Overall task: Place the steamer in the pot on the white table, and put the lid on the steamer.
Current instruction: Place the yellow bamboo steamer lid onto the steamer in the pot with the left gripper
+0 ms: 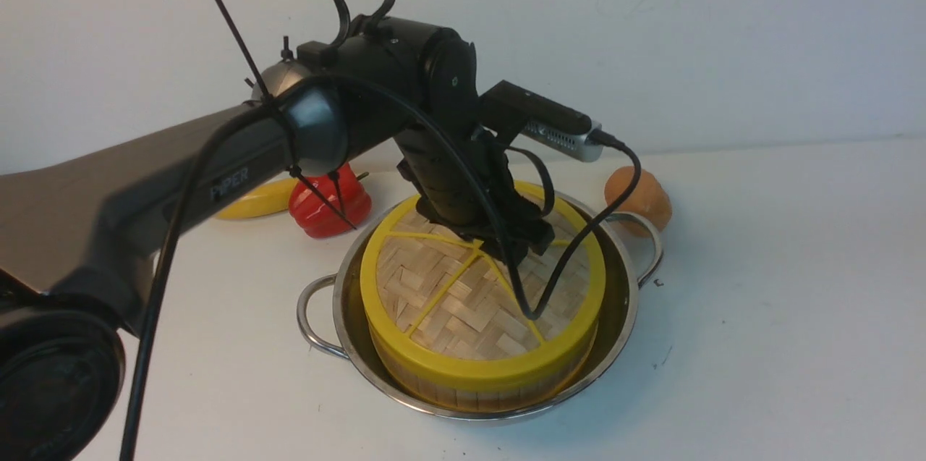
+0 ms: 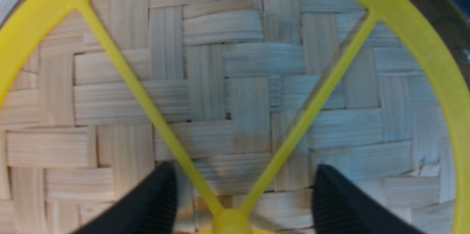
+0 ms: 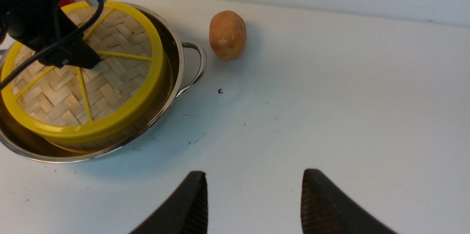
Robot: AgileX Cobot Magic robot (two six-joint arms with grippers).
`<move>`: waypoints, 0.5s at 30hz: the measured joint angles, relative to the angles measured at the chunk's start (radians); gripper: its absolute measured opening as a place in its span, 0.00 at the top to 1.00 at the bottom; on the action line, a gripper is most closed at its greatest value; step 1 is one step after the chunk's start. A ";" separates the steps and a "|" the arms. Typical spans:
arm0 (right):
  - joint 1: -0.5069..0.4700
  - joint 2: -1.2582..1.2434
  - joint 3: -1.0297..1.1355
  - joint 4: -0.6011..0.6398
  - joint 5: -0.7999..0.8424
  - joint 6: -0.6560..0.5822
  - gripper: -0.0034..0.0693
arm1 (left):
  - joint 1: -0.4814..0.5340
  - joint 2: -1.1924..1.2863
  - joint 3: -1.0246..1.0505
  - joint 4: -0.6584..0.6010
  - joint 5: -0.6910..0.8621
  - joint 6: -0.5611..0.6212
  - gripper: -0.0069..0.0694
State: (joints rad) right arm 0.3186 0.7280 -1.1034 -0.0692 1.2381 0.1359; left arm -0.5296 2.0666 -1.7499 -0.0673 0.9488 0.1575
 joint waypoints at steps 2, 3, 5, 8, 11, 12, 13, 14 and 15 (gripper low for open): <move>0.000 0.000 0.000 0.000 0.000 0.000 0.47 | 0.000 0.001 0.000 0.001 -0.002 0.000 0.19; 0.000 0.000 0.000 0.000 -0.001 0.000 0.47 | 0.000 0.001 0.000 0.001 -0.002 0.000 0.16; 0.000 0.000 0.000 0.000 -0.001 -0.003 0.47 | 0.000 0.001 0.000 0.001 -0.002 0.001 0.12; 0.000 0.000 0.000 0.000 -0.001 -0.003 0.47 | 0.000 -0.012 -0.002 0.033 0.000 0.007 0.07; 0.000 0.000 0.000 0.000 -0.001 -0.004 0.47 | 0.000 -0.047 -0.023 0.089 0.006 0.007 0.07; 0.000 0.000 0.000 0.000 -0.001 -0.004 0.47 | 0.000 -0.058 -0.030 0.099 0.008 0.007 0.08; 0.000 0.000 0.000 0.000 -0.001 -0.004 0.47 | 0.000 -0.087 -0.047 0.115 0.016 0.007 0.09; 0.000 0.000 0.000 -0.001 -0.001 -0.005 0.47 | 0.000 -0.121 -0.057 0.128 0.026 0.007 0.11; 0.000 0.000 0.000 -0.001 -0.001 -0.008 0.47 | 0.000 -0.140 -0.062 0.131 0.031 0.007 0.13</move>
State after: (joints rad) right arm 0.3186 0.7280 -1.1034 -0.0700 1.2372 0.1280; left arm -0.5296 1.9264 -1.8120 0.0640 0.9801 0.1650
